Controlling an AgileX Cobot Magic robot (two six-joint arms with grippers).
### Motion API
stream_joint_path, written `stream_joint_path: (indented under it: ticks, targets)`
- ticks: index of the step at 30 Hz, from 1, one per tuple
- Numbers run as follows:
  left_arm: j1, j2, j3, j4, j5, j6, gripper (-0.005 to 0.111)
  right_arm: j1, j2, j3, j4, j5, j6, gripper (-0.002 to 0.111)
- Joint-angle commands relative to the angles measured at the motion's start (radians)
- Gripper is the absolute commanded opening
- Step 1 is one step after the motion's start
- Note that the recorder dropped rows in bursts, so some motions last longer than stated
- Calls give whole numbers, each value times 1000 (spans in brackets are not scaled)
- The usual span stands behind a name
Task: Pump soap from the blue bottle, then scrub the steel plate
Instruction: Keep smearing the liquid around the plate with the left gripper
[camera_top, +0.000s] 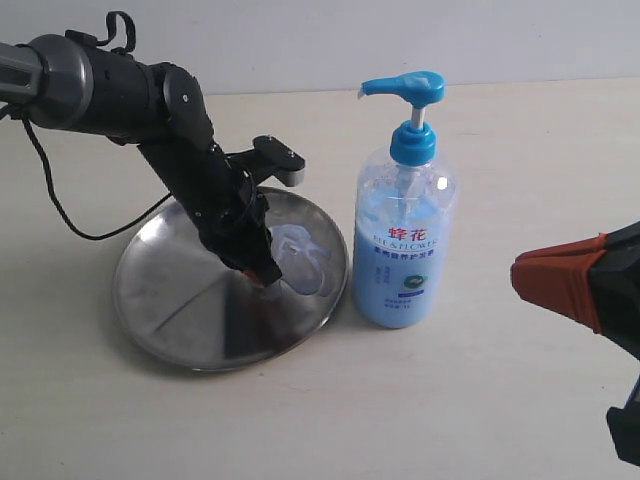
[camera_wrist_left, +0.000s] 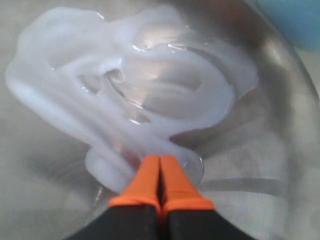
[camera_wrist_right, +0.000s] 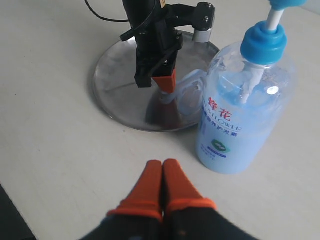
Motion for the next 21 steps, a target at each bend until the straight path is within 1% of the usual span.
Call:
stream_joint_path:
  ticks: [1, 4, 6, 10, 12, 15, 17, 19, 21]
  targets:
    - [1, 34, 2, 13, -90, -10, 0, -2, -7, 3, 0, -3, -7, 0]
    - [1, 44, 2, 15, -151, -10, 0, -2, -7, 3, 0, -6, -7, 0]
    - [1, 48, 2, 30, -257, -10, 0, -2, -7, 3, 0, -8, -7, 0]
    - [1, 48, 2, 38, -388, -10, 0, -2, -7, 3, 0, -10, -7, 0]
    - [1, 48, 2, 38, -427, -7, 0, -2, -7, 3, 0, -12, -7, 0]
    - [1, 48, 2, 40, -431, -4, 0, -2, -7, 2, 0, -14, -7, 0]
    - [1, 48, 2, 42, -399, -4, 0, -2, -7, 2, 0, -14, -7, 0]
    - [1, 48, 2, 53, -349, 0, 0, -2, -7, 2, 0, -14, -7, 0]
    - [1, 48, 2, 67, -257, 0, 0, -2, -7, 2, 0, -14, -9, 0]
